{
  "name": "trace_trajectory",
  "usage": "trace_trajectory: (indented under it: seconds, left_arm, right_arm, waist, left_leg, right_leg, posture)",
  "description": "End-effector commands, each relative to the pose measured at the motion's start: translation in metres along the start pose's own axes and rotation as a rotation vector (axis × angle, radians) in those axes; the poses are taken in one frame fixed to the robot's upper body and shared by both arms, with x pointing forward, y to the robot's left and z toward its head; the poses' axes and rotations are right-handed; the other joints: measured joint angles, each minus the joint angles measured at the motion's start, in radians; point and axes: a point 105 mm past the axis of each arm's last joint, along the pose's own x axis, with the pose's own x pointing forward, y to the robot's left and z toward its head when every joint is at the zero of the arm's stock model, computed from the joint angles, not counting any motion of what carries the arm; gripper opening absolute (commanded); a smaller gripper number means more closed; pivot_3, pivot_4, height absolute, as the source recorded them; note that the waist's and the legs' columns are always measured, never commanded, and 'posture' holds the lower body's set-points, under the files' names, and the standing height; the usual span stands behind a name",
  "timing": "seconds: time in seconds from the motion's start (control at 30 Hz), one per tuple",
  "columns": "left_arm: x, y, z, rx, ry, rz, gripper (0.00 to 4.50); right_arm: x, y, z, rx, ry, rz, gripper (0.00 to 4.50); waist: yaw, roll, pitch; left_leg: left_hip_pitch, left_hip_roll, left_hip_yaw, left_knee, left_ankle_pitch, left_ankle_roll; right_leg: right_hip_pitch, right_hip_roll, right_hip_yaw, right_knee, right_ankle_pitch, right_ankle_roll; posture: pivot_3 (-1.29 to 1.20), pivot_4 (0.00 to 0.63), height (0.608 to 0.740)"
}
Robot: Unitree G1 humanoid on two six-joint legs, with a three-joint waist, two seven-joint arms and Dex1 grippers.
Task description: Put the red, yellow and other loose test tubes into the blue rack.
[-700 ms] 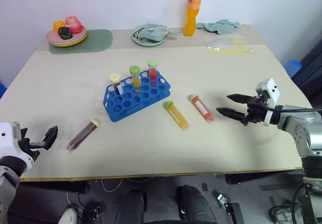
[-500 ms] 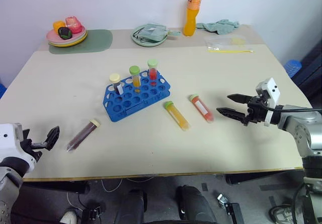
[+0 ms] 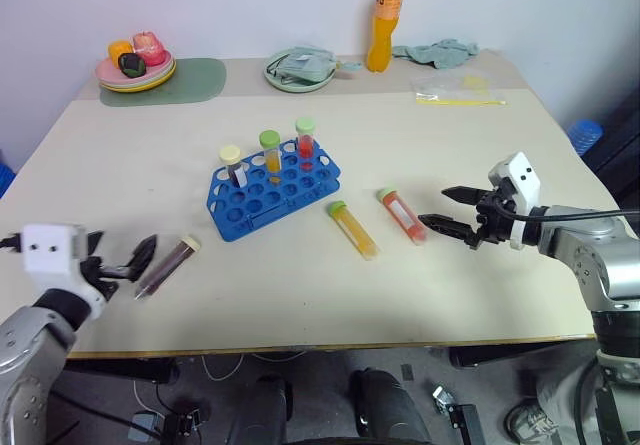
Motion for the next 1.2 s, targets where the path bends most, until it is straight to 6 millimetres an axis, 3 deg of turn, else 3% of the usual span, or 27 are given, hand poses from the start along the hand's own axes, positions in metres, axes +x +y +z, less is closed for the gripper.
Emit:
trace_trajectory:
  seconds: [0.03, 0.17, 0.23, 0.4, 0.57, 0.83, 1.1, 1.2]
  left_arm:
    - [0.010, -0.042, 0.017, 0.078, -0.051, -0.234, 4.50]
    - [0.021, -0.078, 0.013, 0.120, -0.039, -0.416, 4.50]
    - [0.024, -0.094, 0.011, 0.129, -0.039, -0.492, 4.50]
    - [0.032, -0.122, 0.004, 0.134, -0.031, -0.608, 4.50]
    - [0.033, -0.131, 0.001, 0.128, -0.041, -0.631, 4.50]
    - [0.027, -0.139, -0.006, 0.094, -0.049, -0.629, 4.50]
    - [0.018, -0.154, -0.006, 0.067, -0.060, -0.689, 4.50]
    - [0.015, -0.159, -0.006, 0.068, -0.056, -0.698, 4.50]
  right_arm:
    - [-0.006, 0.016, 0.020, -0.044, -0.019, 0.032, 4.45]
    - [0.004, 0.031, 0.026, -0.029, 0.082, 0.023, 4.45]
    - [0.013, 0.031, 0.026, 0.042, 0.187, -0.012, 4.45]
    - [0.036, 0.019, 0.054, 0.144, 0.294, -0.113, 4.45]
    - [0.055, 0.009, 0.054, 0.266, 0.427, -0.178, 4.45]
    - [0.070, 0.003, 0.041, 0.298, 0.595, -0.200, 4.45]
    - [0.080, 0.002, 0.036, 0.263, 0.656, -0.166, 4.45]
    - [0.085, 0.002, 0.032, 0.256, 0.666, -0.149, 3.60]
  waist:
    - [-0.001, 0.000, 0.000]
    - [-0.009, 0.000, 0.000]
    - [-0.013, 0.001, 0.000]
    - [-0.009, 0.001, 0.000]
    - [0.001, 0.001, 0.000]
    - [-0.011, 0.001, 0.000]
    - [-0.009, 0.001, 0.000]
    - [-0.009, 0.001, 0.000]
  left_leg:
    - [0.000, 0.000, 0.000, 0.000, 0.000, 0.000]
    - [0.000, 0.000, 0.000, 0.000, 0.000, 0.000]
    - [0.001, 0.000, 0.001, 0.000, 0.000, 0.000]
    - [0.000, 0.000, 0.000, 0.000, 0.000, 0.000]
    - [-0.001, 0.000, 0.000, -0.001, 0.000, 0.001]
    - [-0.005, 0.000, 0.001, -0.001, -0.001, 0.002]
    - [-0.006, 0.000, 0.001, 0.000, -0.001, 0.002]
    - [-0.006, 0.000, 0.001, 0.000, -0.001, 0.002]
  right_leg:
    - [0.000, 0.000, 0.000, 0.000, 0.000, 0.000]
    - [0.000, 0.000, 0.000, 0.000, 0.000, 0.000]
    - [-0.001, 0.001, 0.001, 0.001, 0.000, 0.000]
    - [-0.001, 0.001, 0.001, 0.001, 0.000, -0.001]
    - [-0.002, 0.000, 0.000, 0.000, 0.000, 0.000]
    - [-0.006, -0.001, 0.000, 0.001, 0.001, 0.000]
    - [-0.007, 0.000, 0.000, 0.001, 0.001, 0.000]
    - [-0.007, 0.000, 0.000, 0.001, 0.001, 0.000]
  posture:
    - [0.00, 0.150, 0.740]
    - [0.00, 0.150, 0.740]
    - [0.00, 0.150, 0.740]
    - [0.00, 0.150, 0.740]
    - [0.00, 0.150, 0.740]
    - [0.00, 0.150, 0.740]
    - [0.00, 0.150, 0.740]
    - [0.00, 0.150, 0.740]
